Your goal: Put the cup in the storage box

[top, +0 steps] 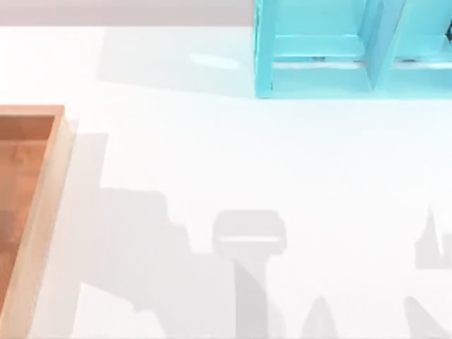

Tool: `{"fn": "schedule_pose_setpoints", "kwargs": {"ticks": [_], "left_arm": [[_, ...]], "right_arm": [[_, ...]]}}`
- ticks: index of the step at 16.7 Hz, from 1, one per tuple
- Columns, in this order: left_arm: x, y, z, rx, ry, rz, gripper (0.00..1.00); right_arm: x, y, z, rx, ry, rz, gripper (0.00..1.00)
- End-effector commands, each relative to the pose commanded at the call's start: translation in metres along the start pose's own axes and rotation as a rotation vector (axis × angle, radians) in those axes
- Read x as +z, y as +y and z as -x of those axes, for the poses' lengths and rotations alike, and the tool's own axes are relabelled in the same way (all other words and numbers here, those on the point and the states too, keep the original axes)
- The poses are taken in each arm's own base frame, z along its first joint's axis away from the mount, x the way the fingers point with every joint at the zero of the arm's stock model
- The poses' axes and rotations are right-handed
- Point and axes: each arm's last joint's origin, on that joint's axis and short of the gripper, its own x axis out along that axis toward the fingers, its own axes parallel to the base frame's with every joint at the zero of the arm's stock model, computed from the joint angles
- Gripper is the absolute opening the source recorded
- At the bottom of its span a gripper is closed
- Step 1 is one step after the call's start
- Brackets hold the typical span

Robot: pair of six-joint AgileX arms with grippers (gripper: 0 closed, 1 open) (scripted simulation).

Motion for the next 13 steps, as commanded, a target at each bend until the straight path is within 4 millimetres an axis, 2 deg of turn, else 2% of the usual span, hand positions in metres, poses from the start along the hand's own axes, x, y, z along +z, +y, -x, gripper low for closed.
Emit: {"fn": "schedule_pose_setpoints", "kwargs": {"ticks": [7, 13], "left_arm": [[0.0000, 0.0000, 0.0000, 0.000, 0.000, 0.000, 0.98], [0.0000, 0.0000, 0.0000, 0.000, 0.000, 0.000, 1.00]], "right_arm": [[0.0000, 0.0000, 0.0000, 0.000, 0.000, 0.000, 1.00], [0.0000, 0.0000, 0.0000, 0.000, 0.000, 0.000, 1.00]]}}
